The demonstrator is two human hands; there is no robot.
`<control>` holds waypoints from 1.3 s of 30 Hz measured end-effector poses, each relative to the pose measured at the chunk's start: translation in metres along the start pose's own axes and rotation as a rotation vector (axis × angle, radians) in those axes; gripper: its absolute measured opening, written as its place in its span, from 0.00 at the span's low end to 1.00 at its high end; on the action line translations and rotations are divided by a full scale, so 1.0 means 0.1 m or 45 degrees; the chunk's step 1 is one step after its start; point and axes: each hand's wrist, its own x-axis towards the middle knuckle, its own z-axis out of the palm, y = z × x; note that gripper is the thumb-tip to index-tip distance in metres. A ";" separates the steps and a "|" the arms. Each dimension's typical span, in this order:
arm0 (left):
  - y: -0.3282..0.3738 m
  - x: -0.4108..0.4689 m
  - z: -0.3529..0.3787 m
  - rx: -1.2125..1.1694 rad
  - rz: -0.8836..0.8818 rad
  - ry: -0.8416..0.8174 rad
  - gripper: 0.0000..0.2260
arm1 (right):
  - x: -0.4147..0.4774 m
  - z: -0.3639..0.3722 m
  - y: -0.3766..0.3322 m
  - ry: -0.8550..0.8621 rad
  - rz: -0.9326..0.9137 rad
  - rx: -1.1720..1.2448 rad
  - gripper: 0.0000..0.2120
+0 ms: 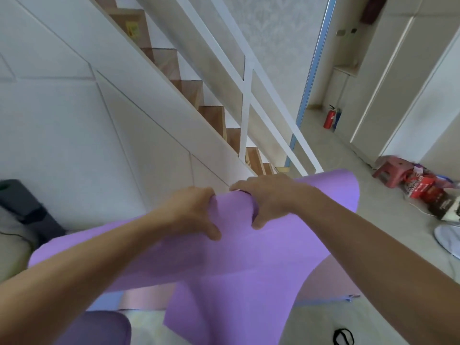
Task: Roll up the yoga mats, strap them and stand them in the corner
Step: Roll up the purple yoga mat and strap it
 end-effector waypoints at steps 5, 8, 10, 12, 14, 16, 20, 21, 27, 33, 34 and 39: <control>-0.26 0.06 0.15 -0.849 -0.279 -0.199 0.31 | -0.20 0.66 -0.11 0.905 0.162 -0.181 0.51; -0.21 0.09 0.31 -1.140 -0.290 -0.177 0.29 | -0.41 0.92 -0.09 0.848 0.801 0.860 0.44; -0.05 0.11 0.40 -1.289 -0.223 -0.201 0.27 | -0.44 1.03 -0.07 0.534 0.959 1.857 0.45; 0.18 0.14 0.50 -1.420 -0.132 -0.272 0.25 | -0.46 1.11 -0.01 0.341 0.826 2.330 0.39; 0.40 0.15 0.62 -1.575 -0.097 -0.400 0.24 | -0.49 1.11 0.05 0.379 0.714 2.578 0.31; 0.60 0.17 0.77 -1.738 -0.078 -0.562 0.27 | -0.56 1.05 0.09 0.452 0.677 2.746 0.30; 0.89 0.23 1.06 -1.986 -0.066 -0.722 0.23 | -0.63 1.01 0.19 0.652 0.780 2.666 0.19; 0.94 0.24 1.10 -2.017 -0.050 -0.725 0.23 | -0.64 1.01 0.21 0.701 0.825 2.630 0.19; 1.23 0.32 1.27 -2.195 0.067 -0.749 0.36 | -0.82 1.13 0.38 0.787 0.784 2.622 0.30; 1.42 0.38 1.26 -1.586 0.150 -0.672 0.33 | -0.97 1.33 0.55 0.782 0.980 2.649 0.28; 1.46 0.40 1.24 -1.194 0.115 -0.579 0.36 | -0.95 1.37 0.57 0.815 1.097 2.601 0.28; 1.53 0.22 1.35 -0.622 0.062 -0.227 0.26 | -0.75 1.56 0.51 0.899 1.569 2.330 0.33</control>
